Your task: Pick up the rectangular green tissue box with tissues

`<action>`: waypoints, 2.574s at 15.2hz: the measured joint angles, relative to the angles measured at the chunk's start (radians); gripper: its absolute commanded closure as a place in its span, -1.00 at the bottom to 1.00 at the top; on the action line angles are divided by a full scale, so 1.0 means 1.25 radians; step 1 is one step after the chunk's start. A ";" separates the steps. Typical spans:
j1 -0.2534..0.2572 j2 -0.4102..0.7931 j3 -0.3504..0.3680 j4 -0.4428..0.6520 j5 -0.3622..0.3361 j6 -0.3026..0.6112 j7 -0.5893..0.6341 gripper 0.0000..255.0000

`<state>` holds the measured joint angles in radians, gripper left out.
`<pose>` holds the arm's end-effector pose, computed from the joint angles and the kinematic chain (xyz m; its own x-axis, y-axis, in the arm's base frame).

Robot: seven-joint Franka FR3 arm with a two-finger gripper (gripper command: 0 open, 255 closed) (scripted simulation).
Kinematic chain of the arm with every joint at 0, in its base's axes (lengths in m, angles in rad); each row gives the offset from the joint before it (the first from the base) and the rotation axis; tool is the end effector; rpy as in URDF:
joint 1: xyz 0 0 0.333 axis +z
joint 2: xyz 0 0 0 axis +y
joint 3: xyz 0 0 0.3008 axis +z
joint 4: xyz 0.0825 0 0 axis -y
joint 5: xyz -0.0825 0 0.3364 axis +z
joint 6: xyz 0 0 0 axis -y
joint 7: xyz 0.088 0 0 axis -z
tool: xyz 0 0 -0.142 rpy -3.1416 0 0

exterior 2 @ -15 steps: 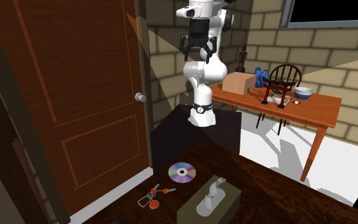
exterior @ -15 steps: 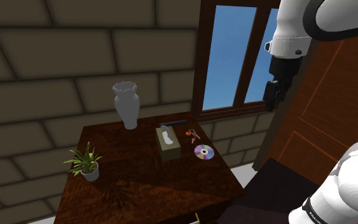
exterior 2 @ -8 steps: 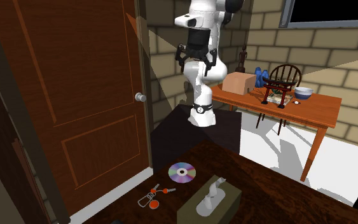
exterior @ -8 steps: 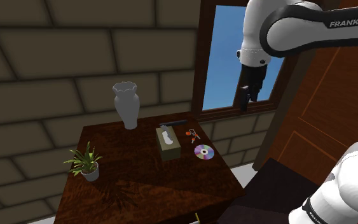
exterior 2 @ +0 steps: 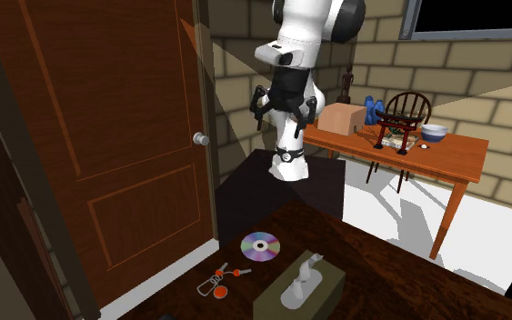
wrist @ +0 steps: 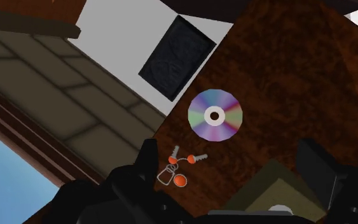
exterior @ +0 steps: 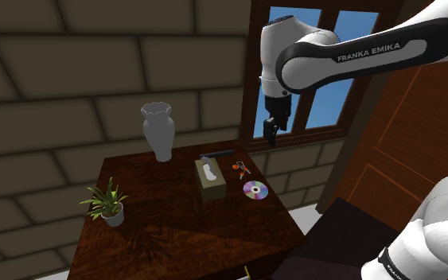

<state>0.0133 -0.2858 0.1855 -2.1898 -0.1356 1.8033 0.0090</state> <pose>0.4077 0.0696 0.4624 0.9728 0.2055 -0.1070 0.2223 -0.9583 0.1799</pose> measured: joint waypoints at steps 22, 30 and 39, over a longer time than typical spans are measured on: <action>0.126 0.691 0.045 0.595 -0.313 0.050 0.004 -1.00; 0.156 0.806 0.031 0.683 -0.354 0.074 0.002 -1.00; 0.157 0.819 0.028 0.681 -0.359 0.089 0.011 1.00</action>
<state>0.2093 0.7382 0.2202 -1.3391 -0.5849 1.9150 0.0225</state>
